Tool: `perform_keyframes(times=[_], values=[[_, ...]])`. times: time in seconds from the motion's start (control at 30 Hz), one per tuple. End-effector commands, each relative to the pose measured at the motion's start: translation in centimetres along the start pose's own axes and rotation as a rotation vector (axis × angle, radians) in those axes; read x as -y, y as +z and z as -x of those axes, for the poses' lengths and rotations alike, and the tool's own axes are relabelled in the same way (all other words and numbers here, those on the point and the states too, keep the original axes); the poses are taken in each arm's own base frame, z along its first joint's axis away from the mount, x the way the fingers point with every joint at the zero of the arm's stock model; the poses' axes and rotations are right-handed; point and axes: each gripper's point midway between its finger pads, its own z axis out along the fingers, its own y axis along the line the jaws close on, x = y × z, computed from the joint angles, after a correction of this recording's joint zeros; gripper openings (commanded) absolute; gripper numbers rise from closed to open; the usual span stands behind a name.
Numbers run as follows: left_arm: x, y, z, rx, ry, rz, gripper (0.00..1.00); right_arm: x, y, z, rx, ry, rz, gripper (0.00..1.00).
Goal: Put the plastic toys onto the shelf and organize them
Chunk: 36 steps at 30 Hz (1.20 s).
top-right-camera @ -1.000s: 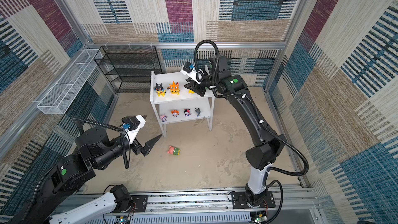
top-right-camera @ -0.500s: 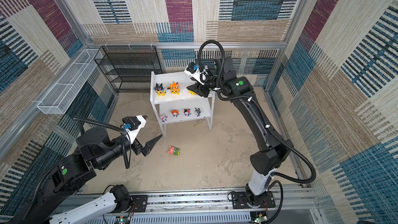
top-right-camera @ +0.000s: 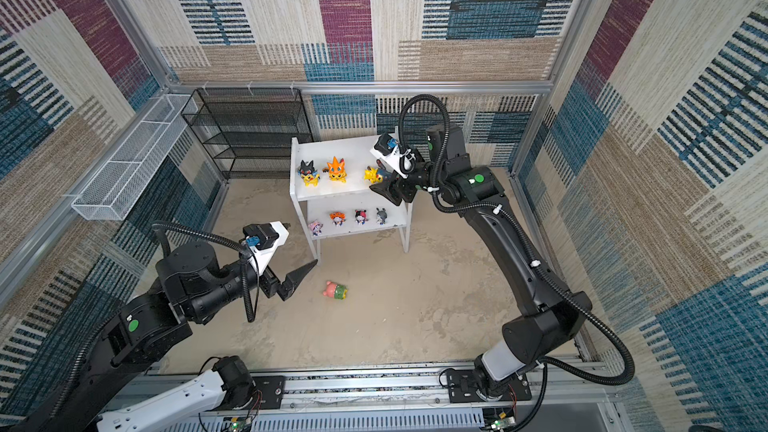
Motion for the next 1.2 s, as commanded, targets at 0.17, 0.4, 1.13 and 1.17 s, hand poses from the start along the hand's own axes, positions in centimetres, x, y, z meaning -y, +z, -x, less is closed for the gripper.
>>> perform_keyframes(times=[0.17, 0.4, 1.13, 1.17], values=[[-0.2, -0.3, 1.2, 0.044, 0.002, 0.002, 0.99, 1.1, 0.4, 0.8, 0.037, 0.001, -0.015, 0.77], [-0.3, -0.5, 1.2, 0.049, 0.003, 0.007, 0.99, 1.1, 1.1, 0.3, 0.025, 0.014, 0.016, 0.74], [-0.2, -0.4, 1.0, 0.046, 0.004, 0.007, 0.99, 0.6, 1.9, -0.7, 0.006, 0.038, 0.052, 0.65], [-0.2, -0.4, 1.0, 0.045, 0.004, 0.006, 0.99, 0.6, 1.9, -0.8, 0.004, 0.040, 0.051, 0.65]])
